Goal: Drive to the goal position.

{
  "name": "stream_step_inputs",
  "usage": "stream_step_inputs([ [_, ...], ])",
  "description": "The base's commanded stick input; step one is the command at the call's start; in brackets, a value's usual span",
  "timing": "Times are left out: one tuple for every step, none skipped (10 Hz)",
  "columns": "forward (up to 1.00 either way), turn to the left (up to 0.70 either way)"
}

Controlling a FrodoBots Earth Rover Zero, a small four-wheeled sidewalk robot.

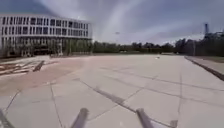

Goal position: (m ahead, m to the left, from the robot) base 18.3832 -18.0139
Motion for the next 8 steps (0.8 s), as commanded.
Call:
stream_step_inputs([
  [1.00,-0.30],
  [1.00,-0.30],
  [1.00,-0.30],
  [1.00,-0.30],
  [1.00,-0.30],
  [1.00,-0.30],
  [1.00,-0.30],
  [1.00,-0.30],
])
